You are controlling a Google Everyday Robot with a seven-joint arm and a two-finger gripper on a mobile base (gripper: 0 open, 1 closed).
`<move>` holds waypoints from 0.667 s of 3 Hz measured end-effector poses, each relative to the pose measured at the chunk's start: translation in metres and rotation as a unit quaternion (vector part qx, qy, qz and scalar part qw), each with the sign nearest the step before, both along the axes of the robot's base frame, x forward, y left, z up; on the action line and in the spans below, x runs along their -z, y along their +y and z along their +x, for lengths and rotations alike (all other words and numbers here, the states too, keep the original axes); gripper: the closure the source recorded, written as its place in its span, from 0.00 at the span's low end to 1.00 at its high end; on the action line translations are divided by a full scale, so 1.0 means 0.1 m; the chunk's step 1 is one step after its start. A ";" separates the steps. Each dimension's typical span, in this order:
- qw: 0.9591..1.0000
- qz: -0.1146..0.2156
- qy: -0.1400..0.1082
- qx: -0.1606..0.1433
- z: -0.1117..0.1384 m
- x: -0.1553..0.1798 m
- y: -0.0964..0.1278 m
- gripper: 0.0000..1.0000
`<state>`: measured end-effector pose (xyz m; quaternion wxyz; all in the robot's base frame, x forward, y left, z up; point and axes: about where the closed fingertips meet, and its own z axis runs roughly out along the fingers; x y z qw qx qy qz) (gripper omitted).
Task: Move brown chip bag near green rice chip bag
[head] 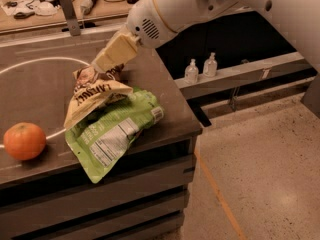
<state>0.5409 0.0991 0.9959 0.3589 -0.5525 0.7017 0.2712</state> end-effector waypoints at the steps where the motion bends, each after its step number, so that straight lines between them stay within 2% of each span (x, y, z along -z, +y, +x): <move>1: 1.000 0.000 0.000 -0.001 -0.01 0.00 0.01 0.00; 2: 1.000 0.001 -0.005 0.022 0.06 -0.04 -0.02 0.00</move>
Offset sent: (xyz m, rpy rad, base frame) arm 0.0190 -0.0112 0.0074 0.0087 -0.0192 -0.1168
